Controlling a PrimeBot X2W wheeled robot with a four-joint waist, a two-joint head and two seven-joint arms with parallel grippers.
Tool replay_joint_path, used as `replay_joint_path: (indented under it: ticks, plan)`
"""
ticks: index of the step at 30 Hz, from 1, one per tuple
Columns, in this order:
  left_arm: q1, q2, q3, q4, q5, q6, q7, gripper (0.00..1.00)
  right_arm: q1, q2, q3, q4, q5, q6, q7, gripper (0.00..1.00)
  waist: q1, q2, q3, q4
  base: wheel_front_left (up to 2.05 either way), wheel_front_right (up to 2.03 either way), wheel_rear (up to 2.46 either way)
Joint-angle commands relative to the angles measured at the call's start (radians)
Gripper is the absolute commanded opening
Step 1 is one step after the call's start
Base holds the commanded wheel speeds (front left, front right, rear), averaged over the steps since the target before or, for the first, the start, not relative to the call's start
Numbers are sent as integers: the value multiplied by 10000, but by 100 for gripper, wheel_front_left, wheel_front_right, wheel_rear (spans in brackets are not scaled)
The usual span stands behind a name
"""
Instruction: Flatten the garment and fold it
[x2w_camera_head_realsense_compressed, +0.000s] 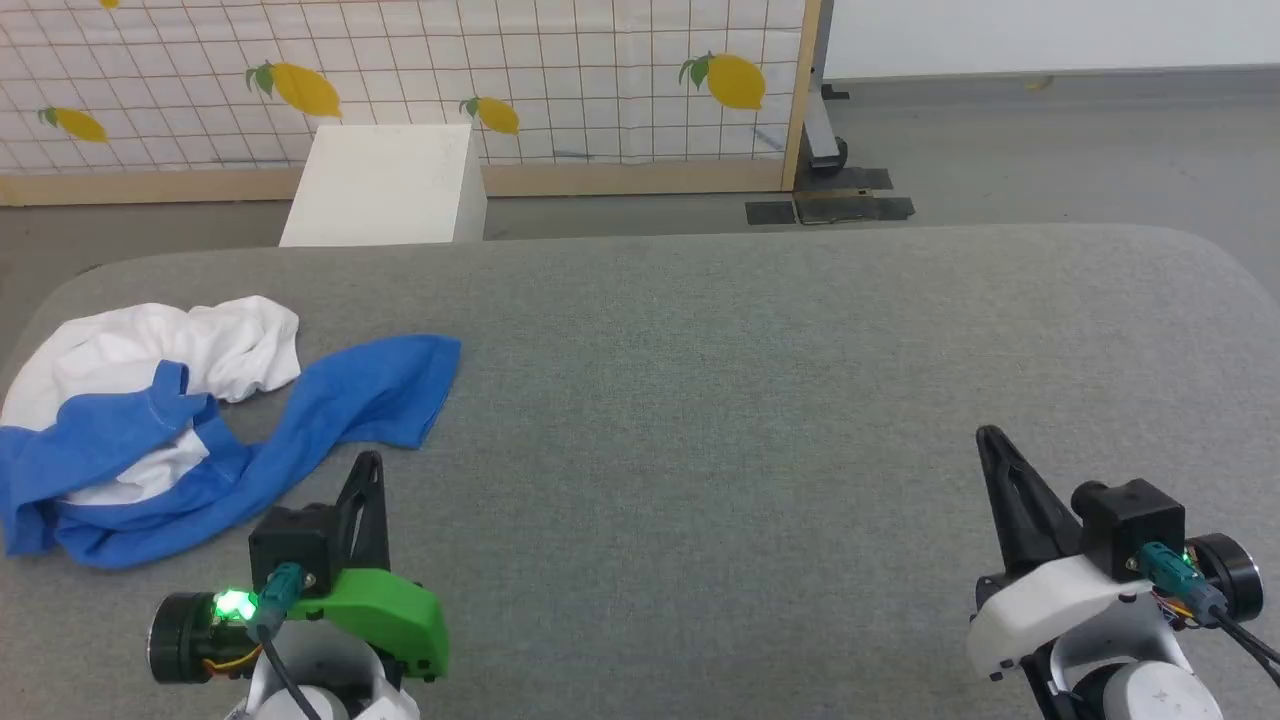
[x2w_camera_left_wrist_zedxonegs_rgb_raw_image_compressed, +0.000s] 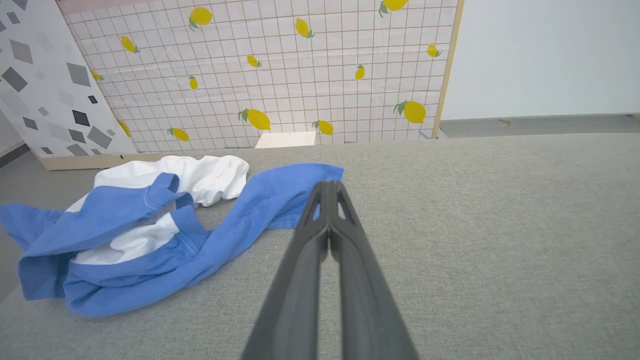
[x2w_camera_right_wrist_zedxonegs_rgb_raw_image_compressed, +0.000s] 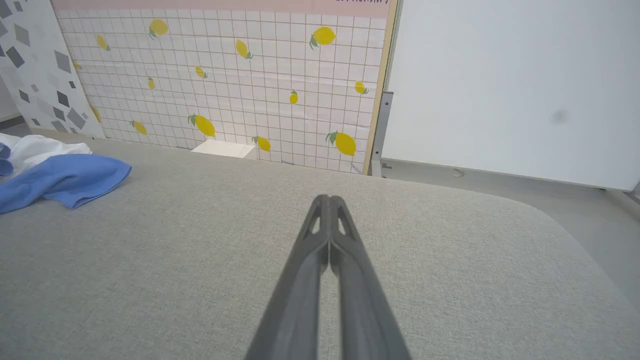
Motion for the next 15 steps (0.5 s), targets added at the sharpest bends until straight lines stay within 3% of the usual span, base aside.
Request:
replay_joint_path:
  ticks: [1,15]
  plan:
    - [114,-43,34,-26,128,-11,14,100,95,17,-12,-53,-62,-13,1,100,0,0,0,0,0,0,0]
    - [-5,-3,-176,177,-332,186,-294,100,23,0,-235,356,280,-1,-296,100,0,0,3,27,0,0,0]
